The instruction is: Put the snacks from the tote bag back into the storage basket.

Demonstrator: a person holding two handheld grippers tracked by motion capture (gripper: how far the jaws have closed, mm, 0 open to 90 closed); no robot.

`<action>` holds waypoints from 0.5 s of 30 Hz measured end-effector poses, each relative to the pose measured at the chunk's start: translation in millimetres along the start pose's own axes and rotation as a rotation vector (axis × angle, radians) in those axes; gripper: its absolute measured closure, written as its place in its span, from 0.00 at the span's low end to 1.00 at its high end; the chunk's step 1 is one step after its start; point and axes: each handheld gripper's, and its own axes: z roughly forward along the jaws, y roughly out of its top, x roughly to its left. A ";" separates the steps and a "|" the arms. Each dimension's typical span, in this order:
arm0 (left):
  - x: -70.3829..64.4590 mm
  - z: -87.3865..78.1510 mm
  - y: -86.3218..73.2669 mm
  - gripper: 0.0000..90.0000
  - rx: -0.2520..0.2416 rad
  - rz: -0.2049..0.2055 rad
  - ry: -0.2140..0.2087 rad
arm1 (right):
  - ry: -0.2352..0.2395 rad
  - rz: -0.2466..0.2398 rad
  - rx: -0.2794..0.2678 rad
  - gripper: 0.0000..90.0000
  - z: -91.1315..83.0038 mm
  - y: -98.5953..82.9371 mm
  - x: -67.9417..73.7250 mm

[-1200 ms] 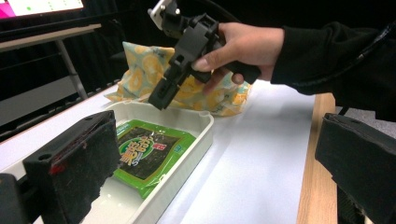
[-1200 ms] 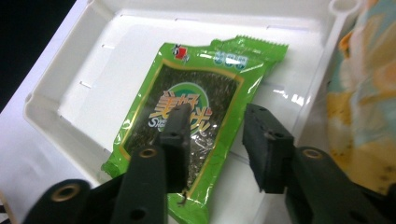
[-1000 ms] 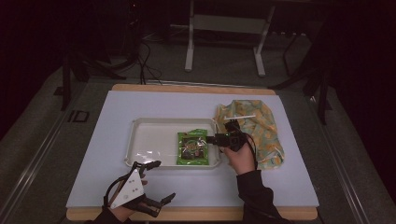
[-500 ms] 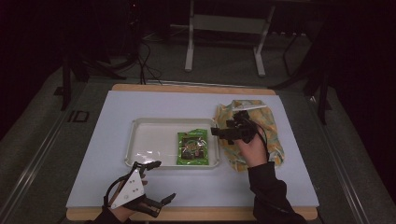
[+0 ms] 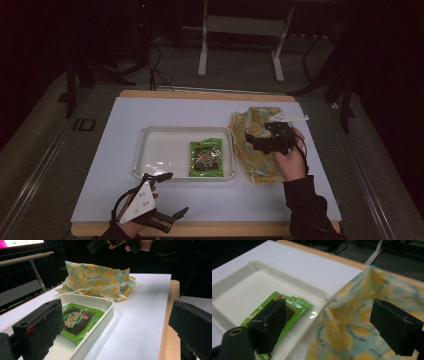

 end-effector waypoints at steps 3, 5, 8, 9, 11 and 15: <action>-0.3 0.2 0.0 0.00 0.001 0.002 0.000 | -0.037 -0.001 -0.023 0.15 -7.3 -7.0 -5.2; -0.3 0.2 0.0 0.00 0.001 0.003 0.000 | -0.046 0.009 -0.035 0.15 -11.4 -11.5 -9.5; -0.4 0.4 0.0 0.00 0.002 0.001 0.000 | -0.058 0.020 -0.038 0.15 -15.9 -17.8 -15.2; -0.3 0.5 0.0 0.00 0.002 0.002 -0.001 | -0.060 0.022 -0.043 0.15 -17.9 -20.8 -17.7; -0.3 0.8 -0.1 0.00 0.004 0.001 -0.003 | -0.072 0.022 -0.049 0.16 -21.0 -25.2 -20.7; -0.4 1.4 -0.2 0.00 0.005 0.000 -0.004 | -0.093 0.030 -0.057 0.15 -28.3 -34.8 -26.8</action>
